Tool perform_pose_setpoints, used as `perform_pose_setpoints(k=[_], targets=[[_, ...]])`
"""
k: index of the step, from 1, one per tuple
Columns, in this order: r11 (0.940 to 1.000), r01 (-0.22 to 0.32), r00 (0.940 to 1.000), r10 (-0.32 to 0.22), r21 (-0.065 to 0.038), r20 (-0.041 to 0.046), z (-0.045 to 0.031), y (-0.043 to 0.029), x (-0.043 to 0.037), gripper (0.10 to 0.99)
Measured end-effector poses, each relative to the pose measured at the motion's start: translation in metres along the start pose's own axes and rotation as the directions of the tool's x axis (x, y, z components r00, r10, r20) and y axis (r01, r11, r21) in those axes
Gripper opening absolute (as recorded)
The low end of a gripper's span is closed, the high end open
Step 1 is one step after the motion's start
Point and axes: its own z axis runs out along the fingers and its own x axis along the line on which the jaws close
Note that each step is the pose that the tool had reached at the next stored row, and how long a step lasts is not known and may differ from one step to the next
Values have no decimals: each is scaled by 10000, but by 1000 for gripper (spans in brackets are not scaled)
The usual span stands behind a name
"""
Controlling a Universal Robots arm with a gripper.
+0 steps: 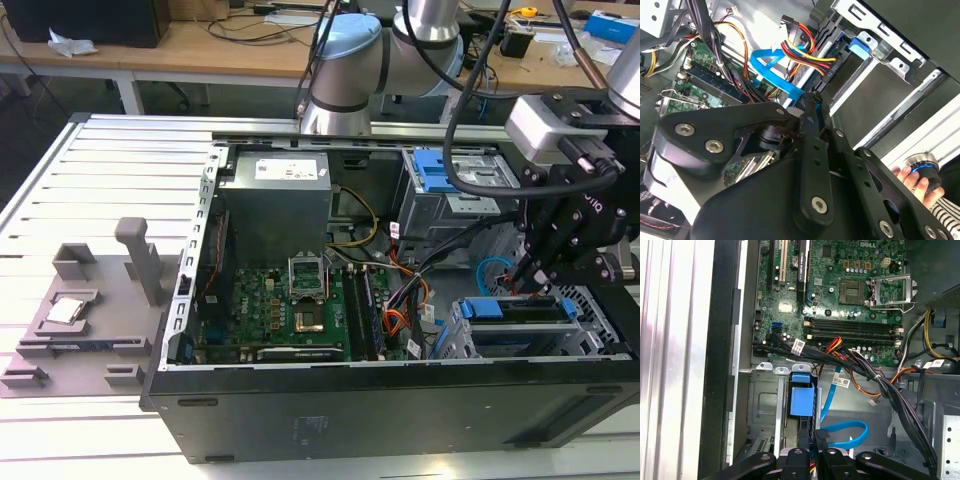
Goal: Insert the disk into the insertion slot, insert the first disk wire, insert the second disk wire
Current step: 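Insert the second disk wire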
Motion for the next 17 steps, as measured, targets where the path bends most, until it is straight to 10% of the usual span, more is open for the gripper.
perform_pose_setpoints(k=[17], targets=[[10000,1,10000,-1,0,1,97,-14,1,165]])
